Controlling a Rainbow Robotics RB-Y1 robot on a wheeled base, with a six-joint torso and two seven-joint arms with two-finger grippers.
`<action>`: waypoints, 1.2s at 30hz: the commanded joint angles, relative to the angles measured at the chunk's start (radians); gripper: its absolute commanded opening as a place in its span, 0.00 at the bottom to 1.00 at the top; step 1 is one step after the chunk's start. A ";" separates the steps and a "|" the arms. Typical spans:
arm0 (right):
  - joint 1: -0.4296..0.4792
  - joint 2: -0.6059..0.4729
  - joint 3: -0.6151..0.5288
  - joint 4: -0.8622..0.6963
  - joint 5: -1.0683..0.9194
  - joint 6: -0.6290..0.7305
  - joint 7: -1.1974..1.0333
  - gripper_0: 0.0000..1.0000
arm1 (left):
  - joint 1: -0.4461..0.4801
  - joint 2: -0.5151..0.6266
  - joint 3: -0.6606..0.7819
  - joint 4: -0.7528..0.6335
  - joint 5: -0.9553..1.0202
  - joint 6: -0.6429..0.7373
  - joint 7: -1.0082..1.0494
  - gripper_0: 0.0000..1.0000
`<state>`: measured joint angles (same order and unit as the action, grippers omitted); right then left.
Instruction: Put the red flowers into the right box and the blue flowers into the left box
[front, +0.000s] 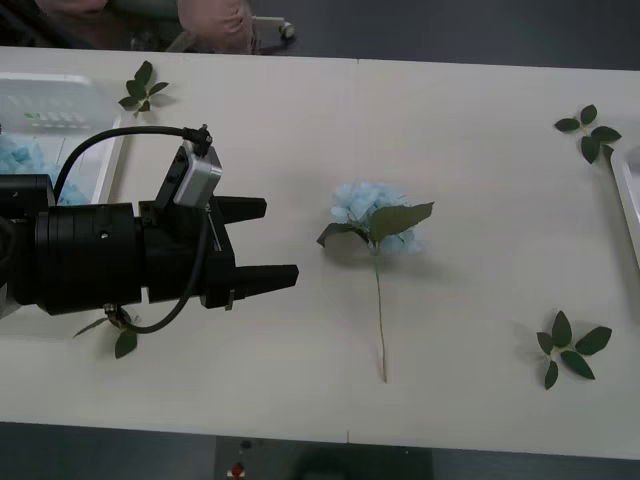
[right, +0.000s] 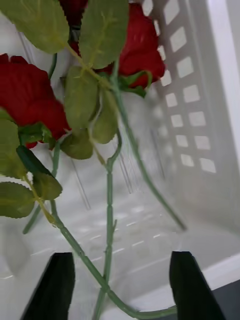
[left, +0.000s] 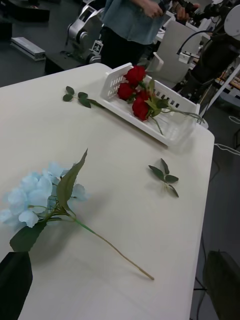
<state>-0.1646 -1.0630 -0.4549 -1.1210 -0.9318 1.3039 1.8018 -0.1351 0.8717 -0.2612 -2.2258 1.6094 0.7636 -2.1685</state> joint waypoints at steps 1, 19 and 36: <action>0.002 -0.026 -0.033 -0.046 -0.096 0.029 0.047 1.00 | 0.003 0.009 -0.007 -0.035 0.009 -0.010 -0.040 1.00; -0.016 0.264 -0.096 -0.408 -0.558 0.218 -0.088 1.00 | 0.003 0.009 -0.007 -0.035 0.009 -0.010 -0.040 1.00; -0.081 0.564 0.217 -0.956 -0.056 0.347 -0.550 1.00 | 0.003 0.009 -0.007 -0.035 0.009 -0.010 -0.040 1.00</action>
<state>-0.1974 -0.5149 -0.2917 -2.0411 -1.0278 1.6561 1.3362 -0.1351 0.8717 -0.2612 -2.2268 1.6094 0.7635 -2.1685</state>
